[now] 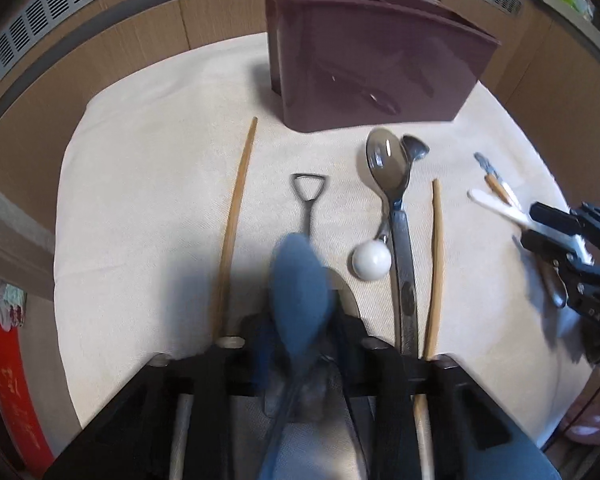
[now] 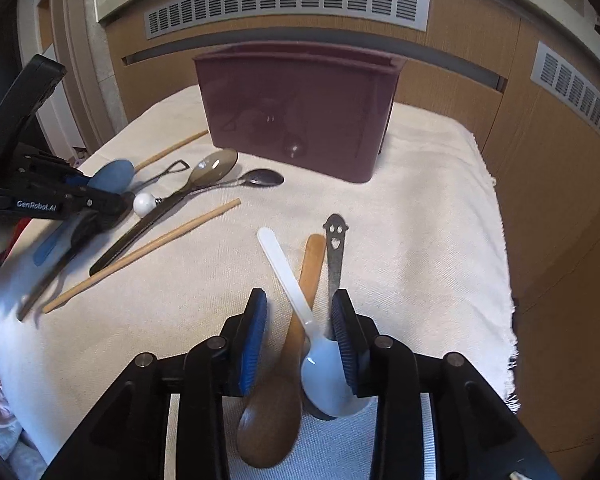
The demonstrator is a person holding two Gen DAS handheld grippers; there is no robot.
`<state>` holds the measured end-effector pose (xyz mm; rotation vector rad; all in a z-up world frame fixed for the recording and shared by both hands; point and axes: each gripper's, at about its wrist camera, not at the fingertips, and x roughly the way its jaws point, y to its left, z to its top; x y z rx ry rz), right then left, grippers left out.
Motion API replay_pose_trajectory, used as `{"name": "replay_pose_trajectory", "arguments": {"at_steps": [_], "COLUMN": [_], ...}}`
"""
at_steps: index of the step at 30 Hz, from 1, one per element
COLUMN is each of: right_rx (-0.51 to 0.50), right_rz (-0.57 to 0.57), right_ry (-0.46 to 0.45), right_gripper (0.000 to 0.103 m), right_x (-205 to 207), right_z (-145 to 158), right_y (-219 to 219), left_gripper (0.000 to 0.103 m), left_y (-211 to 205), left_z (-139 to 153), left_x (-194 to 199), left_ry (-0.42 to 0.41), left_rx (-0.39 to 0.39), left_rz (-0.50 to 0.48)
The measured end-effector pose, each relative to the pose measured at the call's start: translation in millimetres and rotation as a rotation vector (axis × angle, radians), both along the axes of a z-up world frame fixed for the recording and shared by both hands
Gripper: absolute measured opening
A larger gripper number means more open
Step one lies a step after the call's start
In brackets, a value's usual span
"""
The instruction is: Organize utensils
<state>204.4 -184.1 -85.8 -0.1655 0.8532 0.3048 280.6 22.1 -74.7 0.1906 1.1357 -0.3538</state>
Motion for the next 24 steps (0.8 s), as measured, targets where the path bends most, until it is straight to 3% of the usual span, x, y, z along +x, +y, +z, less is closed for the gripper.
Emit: {"name": "replay_pose_trajectory", "arguments": {"at_steps": [3, 6, 8, 12, 13, 14, 17, 18, 21, 24], "right_rx": [-0.01, -0.023, -0.052, -0.112, -0.135, -0.138, -0.166, -0.168, -0.134, -0.087], "right_rz": [0.037, 0.084, 0.115, 0.14, 0.135, 0.135, 0.135, 0.131, 0.118, 0.096], "right_ry": [-0.002, 0.038, 0.07, 0.132, 0.16, 0.152, 0.165, 0.159, 0.159, 0.166], "right_gripper": [0.034, 0.034, 0.034, 0.031, 0.027, 0.016, 0.011, 0.011, 0.012, 0.012], "right_x": [-0.4, 9.3, 20.3, 36.9, 40.5, 39.6, 34.7, 31.8, 29.5, 32.8], "right_z": [9.1, 10.5, 6.9, -5.2, -11.1, -10.5, -9.1, -8.8, -10.3, -9.8], "right_y": [-0.1, 5.6, 12.1, 20.4, 21.9, 22.6, 27.0, 28.1, 25.9, 20.2], "left_gripper": [0.013, 0.013, 0.013, 0.013, 0.013, 0.013, 0.015, 0.017, 0.04, 0.041], "left_y": [3.6, 10.0, 10.3, 11.3, 13.3, 19.0, 34.8, 38.3, 41.6, 32.0], "left_z": [22.2, 42.0, 46.4, 36.6, 35.4, 35.2, 35.9, 34.7, 27.6, 19.8], "left_x": [-15.3, -32.2, -38.6, -38.6, -37.8, -37.7, -40.4, -40.2, -38.9, -34.7], "left_ry": [-0.095, -0.176, -0.21, -0.18, -0.177, -0.178, -0.193, -0.188, -0.166, -0.152], "left_rx": [-0.073, -0.205, -0.241, -0.232, -0.229, -0.229, -0.23, -0.232, -0.249, -0.234], "left_rz": [0.028, 0.063, 0.075, 0.071, 0.077, 0.094, 0.132, 0.134, 0.143, 0.126]}}
